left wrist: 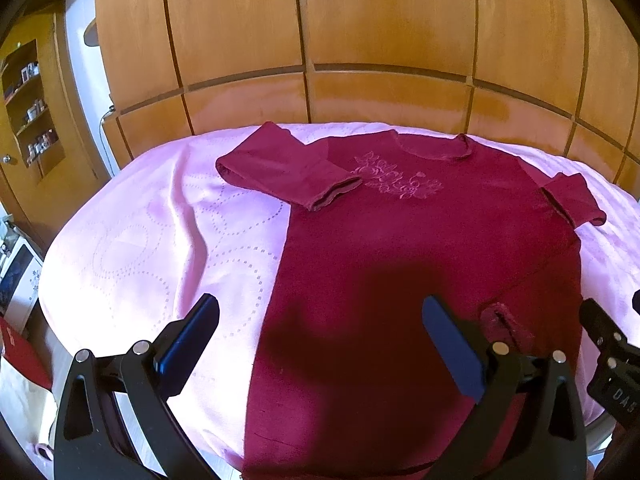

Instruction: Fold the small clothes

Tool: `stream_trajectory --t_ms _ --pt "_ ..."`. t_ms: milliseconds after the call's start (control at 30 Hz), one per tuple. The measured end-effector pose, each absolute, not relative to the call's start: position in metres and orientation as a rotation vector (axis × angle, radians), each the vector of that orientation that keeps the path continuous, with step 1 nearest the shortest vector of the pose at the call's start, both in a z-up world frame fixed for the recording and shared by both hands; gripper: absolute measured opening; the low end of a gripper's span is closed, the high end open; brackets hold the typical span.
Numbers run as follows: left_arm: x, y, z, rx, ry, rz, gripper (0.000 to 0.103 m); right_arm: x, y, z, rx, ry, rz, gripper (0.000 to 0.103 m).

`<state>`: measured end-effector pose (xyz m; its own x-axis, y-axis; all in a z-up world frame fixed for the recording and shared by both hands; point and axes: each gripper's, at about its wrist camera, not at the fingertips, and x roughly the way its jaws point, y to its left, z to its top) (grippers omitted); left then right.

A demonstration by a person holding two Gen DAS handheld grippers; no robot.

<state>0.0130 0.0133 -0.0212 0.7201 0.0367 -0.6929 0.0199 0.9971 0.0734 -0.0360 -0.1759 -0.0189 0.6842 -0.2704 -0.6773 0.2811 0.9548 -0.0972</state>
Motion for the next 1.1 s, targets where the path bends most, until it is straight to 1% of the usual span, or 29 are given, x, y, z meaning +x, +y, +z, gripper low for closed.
stream_trajectory --t_ms 100,233,433,633,700,800,933,1100 --pt "0.018 0.026 -0.023 0.066 0.749 0.045 0.101 -0.032 -0.175 -0.026 -0.001 0.782 -0.306 0.100" --pt "0.020 0.045 -0.030 0.046 0.678 0.132 0.101 -0.023 -0.168 -0.034 -0.022 0.805 -0.290 0.100" --pt "0.034 0.051 -0.052 0.050 0.757 0.133 0.101 0.000 -0.132 -0.041 -0.093 0.829 -0.211 0.100" --pt "0.039 0.058 -0.065 0.020 0.804 0.130 0.101 0.020 -0.104 -0.075 -0.323 0.905 -0.236 0.100" --pt "0.040 0.058 -0.068 0.014 0.813 0.127 0.101 0.019 -0.117 -0.083 -0.324 0.937 -0.262 0.100" --pt "0.041 0.057 -0.072 0.013 0.820 0.116 0.101 0.011 -0.146 -0.075 -0.240 0.940 -0.279 0.100" --pt "0.042 0.054 -0.075 0.012 0.821 0.093 0.101 -0.005 -0.184 -0.067 -0.202 0.939 -0.382 0.100" --pt "0.042 0.050 -0.079 0.009 0.830 0.062 0.101 -0.035 -0.236 -0.065 -0.070 0.991 -0.499 0.100"
